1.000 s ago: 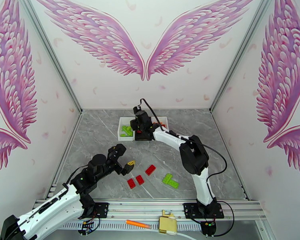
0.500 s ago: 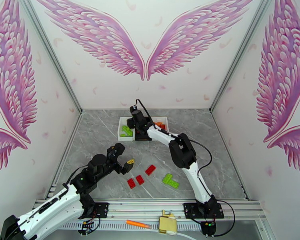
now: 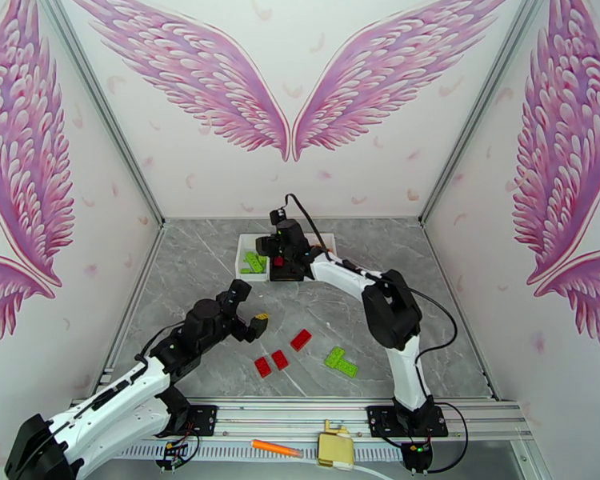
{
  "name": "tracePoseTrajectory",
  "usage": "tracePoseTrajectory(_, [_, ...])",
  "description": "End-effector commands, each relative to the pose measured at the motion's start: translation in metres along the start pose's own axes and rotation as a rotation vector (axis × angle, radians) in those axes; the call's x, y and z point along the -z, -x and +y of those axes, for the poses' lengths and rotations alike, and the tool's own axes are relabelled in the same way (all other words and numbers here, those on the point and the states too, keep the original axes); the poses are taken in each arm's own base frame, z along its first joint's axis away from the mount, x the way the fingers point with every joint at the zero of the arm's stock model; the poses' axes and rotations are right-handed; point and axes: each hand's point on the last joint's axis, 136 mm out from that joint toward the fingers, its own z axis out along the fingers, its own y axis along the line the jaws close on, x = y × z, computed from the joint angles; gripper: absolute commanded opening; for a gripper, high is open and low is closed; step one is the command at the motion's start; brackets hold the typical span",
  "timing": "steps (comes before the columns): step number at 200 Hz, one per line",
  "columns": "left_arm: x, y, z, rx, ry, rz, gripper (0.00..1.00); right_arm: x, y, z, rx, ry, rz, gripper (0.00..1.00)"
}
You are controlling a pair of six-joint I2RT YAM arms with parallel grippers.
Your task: Sort the legos into containers by color
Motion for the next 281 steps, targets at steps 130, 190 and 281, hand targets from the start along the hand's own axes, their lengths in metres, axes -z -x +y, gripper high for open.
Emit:
tracePoseTrajectory(130, [-0.082,-0.046,-0.091,-0.098,-0.143,0.324,0.99,0.167,-0.075,-0.119,-0.042,-0.295,0.017,0.95])
tracePoseTrajectory(190, [-0.099,-0.075,-0.109,-0.153,-0.158,0.451,0.99,0.168,-0.081,-0.126,-0.055,-0.316,0.023,0.96])
tracePoseTrajectory(281, [-0.113,-0.113,-0.103,-0.108,-0.111,0.632,0.87,0.171,-0.082,-0.129,-0.064,-0.332,0.035,0.97])
